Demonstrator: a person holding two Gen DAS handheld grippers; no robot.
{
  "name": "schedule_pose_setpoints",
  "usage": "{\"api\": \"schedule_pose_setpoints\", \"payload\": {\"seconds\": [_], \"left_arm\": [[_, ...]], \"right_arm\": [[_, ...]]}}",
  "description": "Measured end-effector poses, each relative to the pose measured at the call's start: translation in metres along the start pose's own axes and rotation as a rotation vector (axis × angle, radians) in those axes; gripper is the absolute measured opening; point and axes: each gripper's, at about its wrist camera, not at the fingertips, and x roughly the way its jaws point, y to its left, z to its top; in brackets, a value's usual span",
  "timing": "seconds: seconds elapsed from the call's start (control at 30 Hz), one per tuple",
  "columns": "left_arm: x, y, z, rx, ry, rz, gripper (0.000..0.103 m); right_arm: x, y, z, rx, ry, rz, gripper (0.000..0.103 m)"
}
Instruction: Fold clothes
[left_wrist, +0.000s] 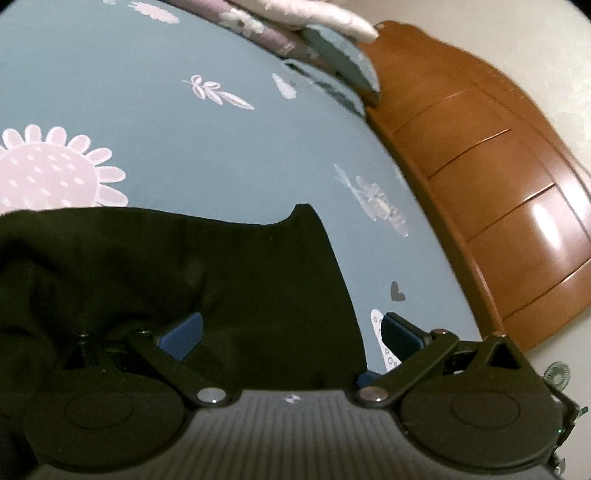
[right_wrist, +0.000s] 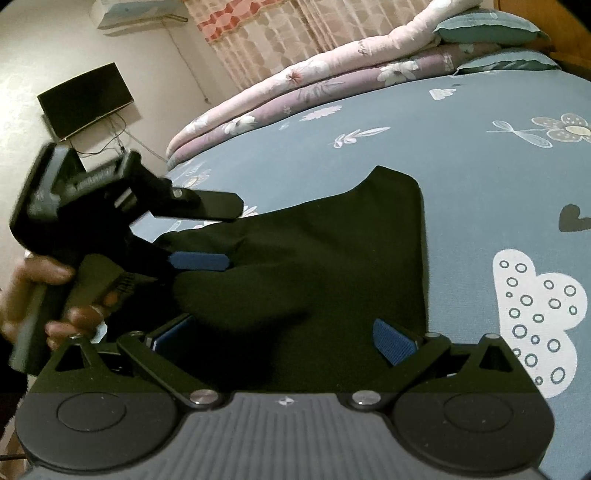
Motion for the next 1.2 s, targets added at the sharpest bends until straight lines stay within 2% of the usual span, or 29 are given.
{"api": "schedule_pose_setpoints", "payload": {"seconds": [0.17,0.3,0.33,0.43,0.57,0.7,0.8,0.9,1.03,1.2], "left_arm": [[-0.037,-0.012,0.000,0.034,-0.058,0.004,0.102],[-0.025,0.018,-0.015,-0.039,0.001,0.052,0.102],[-0.020,0.028,-0.019,-0.063,0.008,0.044,0.102],[-0.018,0.032,-0.024,-0.047,-0.023,0.020,0.102],[-0.027,0.017,-0.013,-0.036,-0.008,0.011,0.102],[-0.031,0.011,0.006,-0.018,-0.060,-0.024,0.102],[-0.014,0.022,0.018,-0.047,-0.045,-0.009,0.102],[0.006,0.041,0.014,-0.113,0.003,0.000,0.102],[0.004,0.036,0.007,-0.058,0.008,0.009,0.102],[-0.010,0.022,0.016,-0.037,0.024,0.026,0.102]], "right_arm": [[0.001,0.001,-0.001,-0.013,0.004,-0.007,0.103],[-0.001,0.004,-0.004,-0.035,0.013,-0.015,0.103],[-0.001,0.006,-0.005,-0.048,0.016,-0.020,0.103],[0.001,0.012,-0.008,-0.099,0.021,-0.043,0.103],[0.001,0.017,-0.010,-0.128,0.020,-0.060,0.103],[0.002,0.019,-0.011,-0.137,0.021,-0.065,0.103],[0.002,0.021,-0.012,-0.150,0.024,-0.071,0.103],[0.003,0.023,-0.014,-0.176,0.034,-0.080,0.103],[0.006,0.027,-0.017,-0.215,0.048,-0.101,0.103],[0.005,0.031,-0.021,-0.251,0.040,-0.115,0.103]]}}
